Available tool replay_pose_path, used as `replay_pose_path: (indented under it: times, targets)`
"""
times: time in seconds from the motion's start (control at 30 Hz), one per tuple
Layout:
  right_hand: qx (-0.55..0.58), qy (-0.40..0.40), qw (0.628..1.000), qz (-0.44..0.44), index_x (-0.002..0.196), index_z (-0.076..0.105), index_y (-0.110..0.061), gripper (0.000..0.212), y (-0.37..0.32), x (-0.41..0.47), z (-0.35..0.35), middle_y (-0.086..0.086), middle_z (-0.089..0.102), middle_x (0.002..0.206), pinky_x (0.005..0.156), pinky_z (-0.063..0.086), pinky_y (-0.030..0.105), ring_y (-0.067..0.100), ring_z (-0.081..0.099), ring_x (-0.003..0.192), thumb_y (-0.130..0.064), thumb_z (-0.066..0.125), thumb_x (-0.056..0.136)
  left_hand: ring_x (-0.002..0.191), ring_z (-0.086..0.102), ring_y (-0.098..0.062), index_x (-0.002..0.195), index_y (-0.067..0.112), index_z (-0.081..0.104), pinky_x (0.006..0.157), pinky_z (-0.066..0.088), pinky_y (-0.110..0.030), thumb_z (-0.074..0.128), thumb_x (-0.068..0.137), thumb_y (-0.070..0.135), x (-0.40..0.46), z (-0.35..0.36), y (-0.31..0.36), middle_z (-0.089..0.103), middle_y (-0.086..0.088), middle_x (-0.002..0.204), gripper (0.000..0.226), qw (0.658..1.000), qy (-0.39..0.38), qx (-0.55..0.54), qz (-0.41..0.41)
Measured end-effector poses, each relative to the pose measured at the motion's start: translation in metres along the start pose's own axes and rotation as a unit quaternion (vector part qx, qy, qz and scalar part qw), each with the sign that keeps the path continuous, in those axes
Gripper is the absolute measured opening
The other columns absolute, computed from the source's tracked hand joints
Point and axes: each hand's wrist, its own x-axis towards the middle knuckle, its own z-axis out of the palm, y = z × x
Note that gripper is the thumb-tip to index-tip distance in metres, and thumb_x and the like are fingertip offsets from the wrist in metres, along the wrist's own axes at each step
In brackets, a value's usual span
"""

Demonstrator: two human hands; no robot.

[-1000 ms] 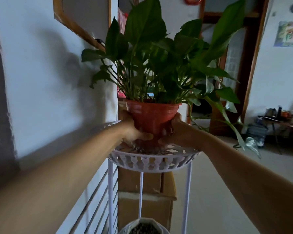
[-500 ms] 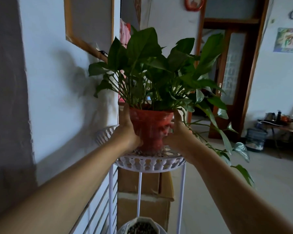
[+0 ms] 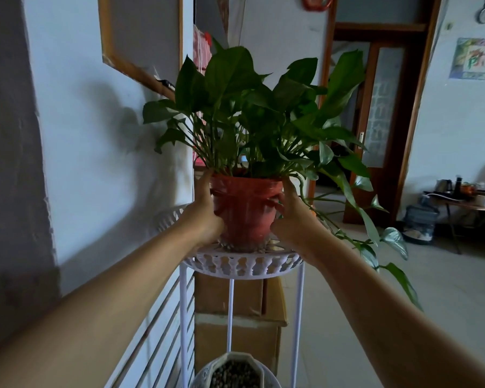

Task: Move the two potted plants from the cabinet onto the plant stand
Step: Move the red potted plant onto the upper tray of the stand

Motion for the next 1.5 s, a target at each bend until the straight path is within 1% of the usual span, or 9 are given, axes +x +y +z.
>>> replay_pose_path:
  times: [0.17,0.33,0.5,0.77,0.97,1.07,1.13,1.23,1.5]
  targets:
    - [-0.023,0.000,1.000,0.000,0.145,0.002,-0.041,0.095,0.001,-0.005,0.002,0.015,0.044,0.140,0.087,0.051,0.054,0.035,0.047,0.124,0.005,0.047,0.075,0.107,0.058,-0.045,0.144,0.042,-0.005,0.081,0.050,-0.064,0.060,0.074,-0.014,0.001,0.001,-0.005,0.043,-0.010,0.134,0.110,1.000,-0.006,0.006,-0.017]
    - [-0.029,0.002,1.000,0.004,0.146,0.001,-0.040,0.100,0.000,-0.005,0.001,0.015,0.044,0.141,0.090,0.051,0.050,0.034,0.048,0.123,0.010,0.046,0.072,0.117,0.053,-0.041,0.144,0.042,-0.005,0.087,0.049,-0.062,0.062,0.071,-0.014,0.001,0.001,-0.003,0.041,-0.012,0.138,0.114,1.000,0.003,0.007,-0.017]
    - [-0.029,0.007,1.000,0.003,0.144,0.003,-0.045,0.102,-0.003,-0.005,0.001,0.012,0.040,0.144,0.091,0.051,0.049,0.032,0.047,0.123,0.012,0.046,0.070,0.102,0.061,-0.043,0.142,0.046,-0.004,0.078,0.052,-0.063,0.063,0.070,-0.010,0.001,0.003,-0.001,0.043,-0.005,0.133,0.113,1.000,0.020,0.013,-0.014]
    - [-0.053,0.026,0.998,0.000,0.145,0.002,-0.041,0.102,-0.004,-0.009,-0.003,0.012,0.045,0.141,0.089,0.053,0.047,0.032,0.050,0.121,0.009,0.052,0.071,0.109,0.060,-0.037,0.139,0.052,0.001,0.088,0.051,-0.056,0.065,0.055,0.013,-0.009,0.006,0.011,0.051,-0.009,0.131,0.113,1.000,0.029,0.004,-0.006]
    - [-0.040,0.032,0.999,-0.006,0.138,0.019,-0.037,0.082,-0.005,-0.014,-0.002,0.010,0.057,0.127,0.094,0.048,0.052,0.032,0.052,0.118,-0.002,0.058,0.074,0.111,0.059,-0.035,0.144,0.039,0.005,0.091,0.050,-0.052,0.069,0.070,0.004,-0.014,0.009,0.011,0.052,-0.012,0.134,0.104,0.998,0.057,0.026,0.030]
    - [-0.042,0.026,0.999,-0.021,0.129,0.031,-0.026,0.067,-0.008,-0.012,-0.001,0.013,0.061,0.118,0.091,0.048,0.054,0.035,0.055,0.111,-0.008,0.062,0.072,0.109,0.061,-0.029,0.144,0.038,0.006,0.090,0.051,-0.039,0.068,0.072,0.009,-0.016,0.012,0.013,0.055,-0.006,0.131,0.100,0.993,0.078,0.069,0.062]
    - [-0.050,0.031,0.998,-0.027,0.128,0.028,-0.027,0.068,-0.007,-0.012,0.002,0.013,0.062,0.116,0.092,0.048,0.053,0.035,0.056,0.111,-0.007,0.061,0.073,0.108,0.062,-0.027,0.142,0.041,0.006,0.086,0.049,-0.035,0.069,0.071,0.014,-0.017,0.014,0.014,0.059,-0.004,0.129,0.098,0.988,0.088,0.100,0.077]
    - [-0.065,0.037,0.997,-0.018,0.135,0.015,-0.036,0.081,-0.007,-0.010,0.006,0.012,0.060,0.122,0.093,0.049,0.050,0.034,0.057,0.113,-0.003,0.061,0.076,0.116,0.058,-0.028,0.144,0.039,0.003,0.091,0.049,-0.049,0.070,0.074,0.023,-0.017,0.017,0.017,0.056,-0.004,0.135,0.098,0.983,0.096,0.135,0.077]
    - [-0.021,-0.015,0.996,0.090,0.147,0.006,-0.020,0.099,-0.022,-0.022,-0.003,0.016,0.053,0.134,0.100,0.044,0.050,0.036,0.050,0.123,-0.018,0.073,0.075,0.125,0.052,-0.026,0.147,0.036,0.000,0.099,0.046,-0.048,0.074,0.073,0.020,-0.033,0.011,0.043,0.048,-0.008,0.141,0.106,0.995,0.038,0.085,-0.021]
